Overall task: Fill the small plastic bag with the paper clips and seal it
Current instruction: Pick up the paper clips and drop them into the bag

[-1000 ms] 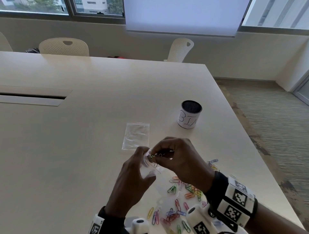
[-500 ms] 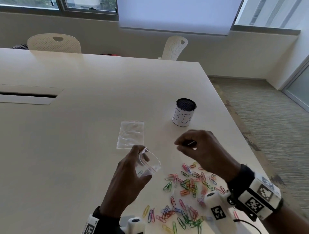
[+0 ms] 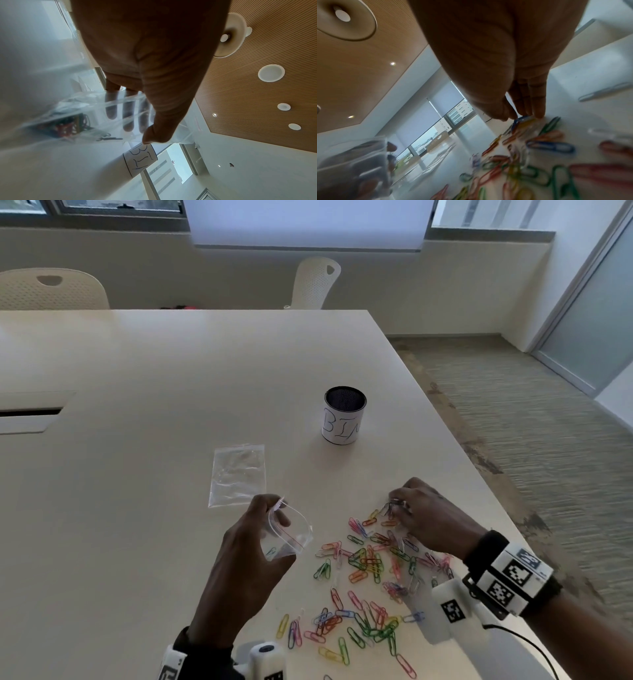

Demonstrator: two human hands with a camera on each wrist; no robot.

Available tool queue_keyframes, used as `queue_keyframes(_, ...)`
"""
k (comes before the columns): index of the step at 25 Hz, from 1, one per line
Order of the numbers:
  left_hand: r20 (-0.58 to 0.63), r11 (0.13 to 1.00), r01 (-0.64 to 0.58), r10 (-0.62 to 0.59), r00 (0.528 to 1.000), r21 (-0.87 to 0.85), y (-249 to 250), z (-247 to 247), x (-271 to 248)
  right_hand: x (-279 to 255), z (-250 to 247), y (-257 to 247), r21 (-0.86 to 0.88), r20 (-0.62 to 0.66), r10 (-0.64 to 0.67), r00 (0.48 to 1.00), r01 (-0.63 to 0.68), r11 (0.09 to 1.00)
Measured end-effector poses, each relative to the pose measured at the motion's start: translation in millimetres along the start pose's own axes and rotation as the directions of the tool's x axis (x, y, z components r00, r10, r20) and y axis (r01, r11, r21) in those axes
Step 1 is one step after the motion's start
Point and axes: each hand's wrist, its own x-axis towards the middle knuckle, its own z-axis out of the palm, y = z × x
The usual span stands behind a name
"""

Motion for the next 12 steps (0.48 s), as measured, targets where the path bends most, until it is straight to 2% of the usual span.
queue_keyframes(2, 0.003, 1.0, -0.001, 0.001, 1.0, 0.001, 0, 0, 1, -4, 6, -16, 0.034, 0.001, -0.057, 0.998, 0.057, 0.998)
queue_keyframes(4, 0.003, 1.0, 0.0, 0.0, 1.0, -0.001, 0, -1, 0, -10, 7, -32, 0.034, 0.054, -0.123, 0.991, 0.122, 0.992)
queue_keyframes(8, -0.01, 1.0, 0.009, -0.01, 1.0, -0.016, -1, -3, -1, -21, 7, -50, -0.118, 0.205, -0.21, 0.956, 0.237, 0.964)
queue_keyframes(12, -0.028, 0.999, 0.01, -0.011, 1.0, -0.034, -1, -4, -2, -23, 14, -56, -0.078, 0.117, -0.274, 0.955, 0.284, 0.956)
